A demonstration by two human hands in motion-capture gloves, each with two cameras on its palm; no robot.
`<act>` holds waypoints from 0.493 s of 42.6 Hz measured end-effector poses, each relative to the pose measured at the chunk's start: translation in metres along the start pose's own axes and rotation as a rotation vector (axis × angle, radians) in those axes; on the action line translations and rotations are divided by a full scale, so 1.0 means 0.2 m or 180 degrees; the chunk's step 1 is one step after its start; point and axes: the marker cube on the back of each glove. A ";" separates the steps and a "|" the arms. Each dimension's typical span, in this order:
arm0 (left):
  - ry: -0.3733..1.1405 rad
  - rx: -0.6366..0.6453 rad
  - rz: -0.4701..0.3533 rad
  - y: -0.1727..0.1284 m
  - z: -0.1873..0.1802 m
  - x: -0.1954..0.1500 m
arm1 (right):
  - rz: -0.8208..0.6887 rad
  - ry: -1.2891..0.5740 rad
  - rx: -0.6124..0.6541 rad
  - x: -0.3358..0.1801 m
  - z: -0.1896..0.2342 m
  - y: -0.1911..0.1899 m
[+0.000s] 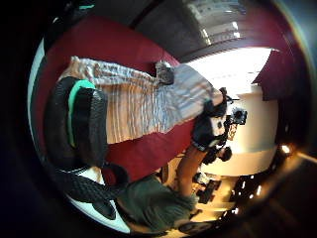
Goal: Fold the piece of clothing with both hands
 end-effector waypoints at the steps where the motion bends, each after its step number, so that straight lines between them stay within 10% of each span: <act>1: -0.0054 0.0013 -0.0066 -0.01 0.00 -0.03 | 0.0056 -0.0060 -0.0176 -0.03 0.07 0.03; 5: -0.0202 0.0184 -0.0220 -0.08 0.04 -0.16 | -0.0757 -0.0734 -0.0772 -0.23 0.37 0.15; 9: -0.0161 0.0245 -0.0265 -0.01 0.01 -0.20 | -0.1675 -0.0045 -0.0572 -0.16 0.62 0.14; 21: -0.0089 0.0170 -0.0594 0.12 0.06 -0.37 | -0.1118 0.0605 -0.1433 0.09 1.09 0.43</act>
